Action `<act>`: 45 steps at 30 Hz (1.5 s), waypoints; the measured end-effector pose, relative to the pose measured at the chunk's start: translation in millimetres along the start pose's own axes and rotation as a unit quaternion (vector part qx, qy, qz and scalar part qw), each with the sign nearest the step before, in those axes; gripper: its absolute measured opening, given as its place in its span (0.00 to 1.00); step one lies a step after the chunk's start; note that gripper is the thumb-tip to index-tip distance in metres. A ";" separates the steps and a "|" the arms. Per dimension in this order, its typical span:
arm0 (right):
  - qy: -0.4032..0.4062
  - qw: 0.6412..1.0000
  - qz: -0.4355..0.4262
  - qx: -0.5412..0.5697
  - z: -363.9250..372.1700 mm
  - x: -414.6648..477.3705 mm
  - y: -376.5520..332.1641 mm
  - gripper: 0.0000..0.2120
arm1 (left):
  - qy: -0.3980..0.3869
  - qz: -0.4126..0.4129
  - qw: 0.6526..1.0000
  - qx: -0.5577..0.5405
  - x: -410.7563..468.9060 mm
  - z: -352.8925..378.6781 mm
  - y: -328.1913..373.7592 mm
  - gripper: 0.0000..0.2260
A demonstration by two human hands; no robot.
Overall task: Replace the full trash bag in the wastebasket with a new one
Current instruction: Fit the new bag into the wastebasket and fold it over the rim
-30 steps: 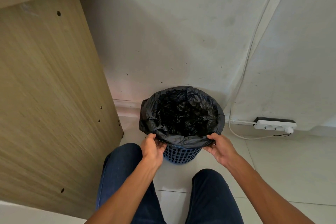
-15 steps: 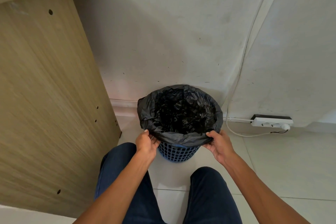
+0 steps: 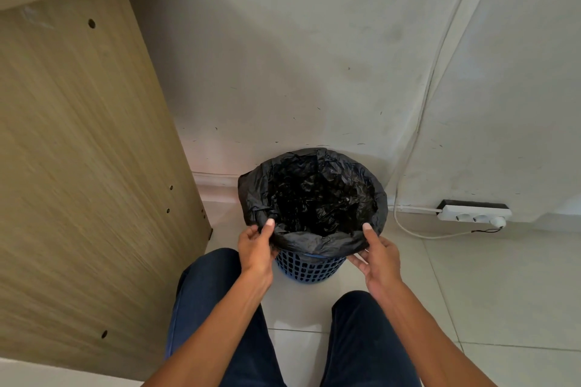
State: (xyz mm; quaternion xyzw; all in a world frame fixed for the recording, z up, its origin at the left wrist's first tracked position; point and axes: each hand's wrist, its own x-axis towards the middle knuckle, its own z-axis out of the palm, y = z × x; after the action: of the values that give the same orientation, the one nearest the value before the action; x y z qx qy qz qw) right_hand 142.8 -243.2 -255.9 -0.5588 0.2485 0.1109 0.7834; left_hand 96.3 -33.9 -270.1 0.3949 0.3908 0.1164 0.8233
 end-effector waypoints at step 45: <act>-0.092 0.993 0.019 -0.075 -17.7 24.3 -36.2 0.11 | 0.006 -0.063 0.998 -0.024 11.4 0.5 11.6 0.11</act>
State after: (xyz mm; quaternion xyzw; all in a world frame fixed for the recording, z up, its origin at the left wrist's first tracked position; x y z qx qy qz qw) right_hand 175.1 -274.8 -243.1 -0.5989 0.1774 0.1951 0.7562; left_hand 105.7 -20.8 -267.6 0.3488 0.4168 0.0759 0.8360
